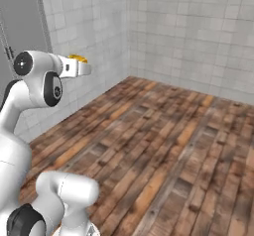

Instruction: Take the cheese, steak, and potato from the fridge and place them on the plate on the dining counter to create an appetizer plate.

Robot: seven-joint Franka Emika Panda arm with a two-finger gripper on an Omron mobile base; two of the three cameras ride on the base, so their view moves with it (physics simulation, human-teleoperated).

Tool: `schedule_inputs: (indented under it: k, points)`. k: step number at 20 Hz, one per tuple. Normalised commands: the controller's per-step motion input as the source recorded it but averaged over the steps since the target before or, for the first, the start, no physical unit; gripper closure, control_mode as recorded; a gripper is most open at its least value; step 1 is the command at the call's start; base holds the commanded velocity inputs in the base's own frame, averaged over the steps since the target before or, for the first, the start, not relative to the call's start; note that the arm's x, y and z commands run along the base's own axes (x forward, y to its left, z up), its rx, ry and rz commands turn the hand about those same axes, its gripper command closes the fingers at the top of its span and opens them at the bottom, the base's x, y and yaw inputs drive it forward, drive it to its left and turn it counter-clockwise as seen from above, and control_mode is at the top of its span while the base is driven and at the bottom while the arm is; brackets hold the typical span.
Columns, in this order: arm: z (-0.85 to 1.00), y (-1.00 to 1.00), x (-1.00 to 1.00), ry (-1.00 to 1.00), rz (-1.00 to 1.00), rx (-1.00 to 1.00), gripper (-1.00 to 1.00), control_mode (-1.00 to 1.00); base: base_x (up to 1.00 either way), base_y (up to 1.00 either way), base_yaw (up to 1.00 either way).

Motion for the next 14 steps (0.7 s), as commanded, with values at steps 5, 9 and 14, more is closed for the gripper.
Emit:
schedule_inputs:
  k: [5, 9, 14]
  points:
    - [0.0, 0.0, 0.0, 0.0, 0.0, 0.0, 1.0, 1.0, 0.84, -0.06, -0.43]
    - [0.0, 0.0, 0.0, 0.0, 0.0, 0.0, 1.0, 1.0, 0.9, 0.0, -0.44]
    - [0.0, 0.0, 0.0, 0.0, 0.0, 0.0, 1.0, 1.0, 0.9, 0.0, -0.47]
